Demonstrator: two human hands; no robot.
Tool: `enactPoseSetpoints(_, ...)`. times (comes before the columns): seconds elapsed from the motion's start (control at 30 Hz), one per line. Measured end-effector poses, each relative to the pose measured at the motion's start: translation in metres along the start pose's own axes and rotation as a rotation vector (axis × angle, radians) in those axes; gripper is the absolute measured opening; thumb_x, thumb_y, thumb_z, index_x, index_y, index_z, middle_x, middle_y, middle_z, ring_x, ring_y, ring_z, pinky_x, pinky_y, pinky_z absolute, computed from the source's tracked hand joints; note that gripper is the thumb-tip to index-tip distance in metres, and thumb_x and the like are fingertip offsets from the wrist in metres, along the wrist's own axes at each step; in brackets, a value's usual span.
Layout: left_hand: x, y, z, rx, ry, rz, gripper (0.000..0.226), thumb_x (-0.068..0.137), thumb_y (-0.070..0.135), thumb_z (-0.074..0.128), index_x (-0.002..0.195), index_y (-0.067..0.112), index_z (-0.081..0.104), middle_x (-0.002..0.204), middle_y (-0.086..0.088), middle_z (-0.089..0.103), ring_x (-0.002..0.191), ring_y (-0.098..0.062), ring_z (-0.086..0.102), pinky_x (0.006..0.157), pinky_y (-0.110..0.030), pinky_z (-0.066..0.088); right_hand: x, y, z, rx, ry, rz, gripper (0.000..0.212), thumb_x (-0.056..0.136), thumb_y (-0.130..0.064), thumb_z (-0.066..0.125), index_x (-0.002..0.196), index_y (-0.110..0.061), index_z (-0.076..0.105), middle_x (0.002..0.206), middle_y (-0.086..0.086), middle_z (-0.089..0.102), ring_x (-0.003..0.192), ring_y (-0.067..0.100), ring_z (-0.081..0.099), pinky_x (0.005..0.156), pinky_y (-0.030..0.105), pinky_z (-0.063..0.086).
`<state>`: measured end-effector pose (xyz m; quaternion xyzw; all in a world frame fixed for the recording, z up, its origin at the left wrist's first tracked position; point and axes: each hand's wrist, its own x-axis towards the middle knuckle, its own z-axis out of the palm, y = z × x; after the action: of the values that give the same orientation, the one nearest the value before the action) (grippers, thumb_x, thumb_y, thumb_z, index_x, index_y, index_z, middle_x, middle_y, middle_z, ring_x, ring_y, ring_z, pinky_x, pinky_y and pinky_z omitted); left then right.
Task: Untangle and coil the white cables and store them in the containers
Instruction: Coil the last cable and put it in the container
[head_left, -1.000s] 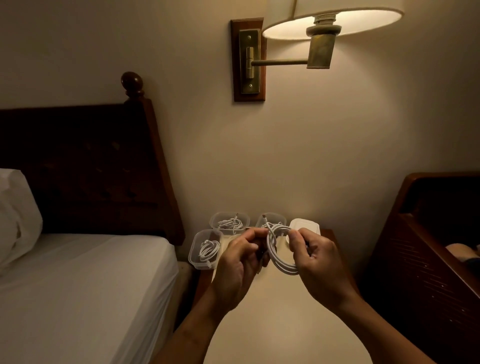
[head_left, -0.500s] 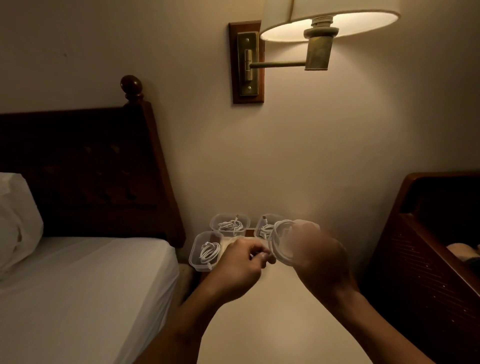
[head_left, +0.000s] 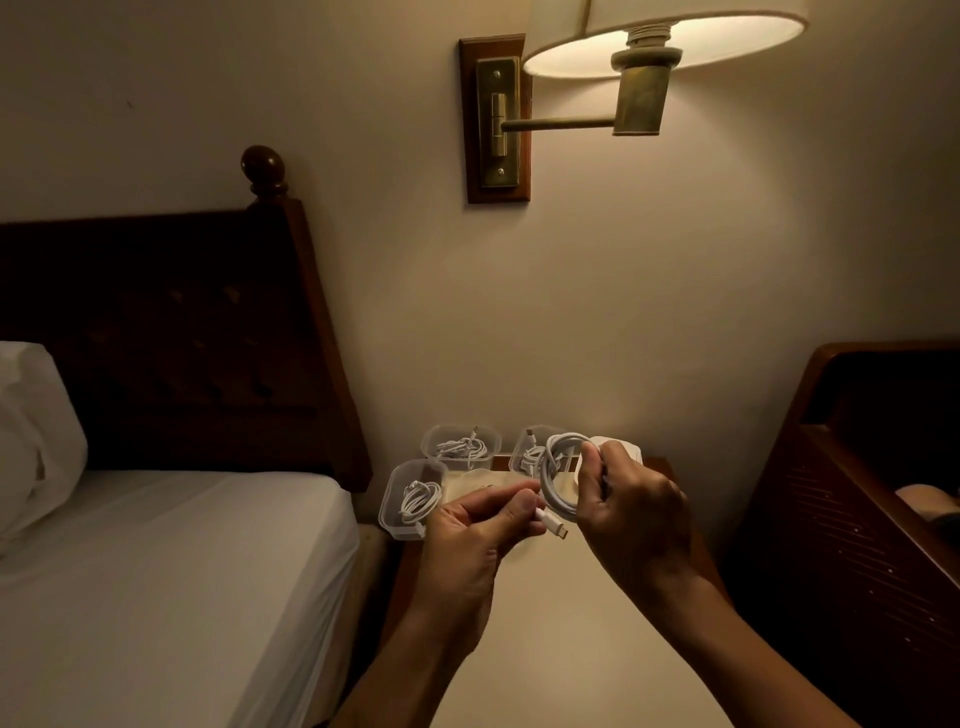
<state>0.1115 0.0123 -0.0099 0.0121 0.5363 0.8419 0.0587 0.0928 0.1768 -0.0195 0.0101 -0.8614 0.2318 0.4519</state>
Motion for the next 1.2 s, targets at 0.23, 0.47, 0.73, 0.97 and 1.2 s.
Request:
enactPoseSetpoints(0.23,0.006,-0.008,0.021,-0.031,0.236,0.260,0.020,0.070,0.016,0.082,0.090,0.016,0.082,0.089,-0.014,0.078,0.078,-0.025,0.070,0.070,-0.031,0.056,0.000,-0.008,0.003,0.197,-0.052,0.049,0.030,0.102,-0.027,0.050,0.075,-0.014,0.054,0.056,-0.001,0.053,0.043,0.017,0.049,0.039,0.034,0.038)
enactPoseSetpoints(0.47,0.003,-0.014,0.032,0.217,0.366,0.492,0.020,0.077,0.004,0.084,0.093,0.011,0.076,0.082,0.002,0.077,0.081,-0.018,0.075,0.071,-0.023,0.061,0.000,-0.014,0.002,0.338,-0.058,0.056,0.025,0.102,-0.021,0.051,0.077,-0.017,0.053,0.060,-0.008,0.056,0.049,0.005,0.057,0.041,0.011,0.038)
enactPoseSetpoints(0.73,0.011,-0.021,0.025,0.265,0.161,0.188,0.029,0.095,0.015,0.069,0.120,0.020,0.055,0.100,-0.006,0.069,0.089,-0.019,0.070,0.075,-0.030,0.060,-0.009,-0.023,-0.001,0.579,-0.157,0.091,0.022,0.103,-0.021,0.048,0.083,-0.021,0.057,0.064,-0.015,0.055,0.056,0.007,0.057,0.045,0.017,0.040)
enactPoseSetpoints(0.97,0.008,-0.012,0.011,0.504,-0.223,0.195,0.028,0.099,0.037,0.057,0.110,0.013,0.069,0.094,-0.003,0.074,0.094,-0.014,0.071,0.082,-0.028,0.057,-0.014,-0.009,-0.006,0.479,-0.236,0.067,0.023,0.106,-0.021,0.043,0.090,-0.014,0.059,0.083,-0.007,0.054,0.077,0.004,0.056,0.063,0.007,0.041)
enactPoseSetpoints(1.2,0.015,0.012,-0.037,0.733,-0.594,0.063,0.031,0.104,0.027,0.046,0.113,0.005,0.065,0.081,-0.002,0.051,0.076,-0.016,0.048,0.075,-0.032,0.046,-0.012,0.021,-0.017,0.353,-0.556,-0.035,0.023,0.101,-0.047,0.038,0.102,-0.029,0.053,0.076,-0.014,0.055,0.067,0.010,0.054,0.055,0.018,0.036)
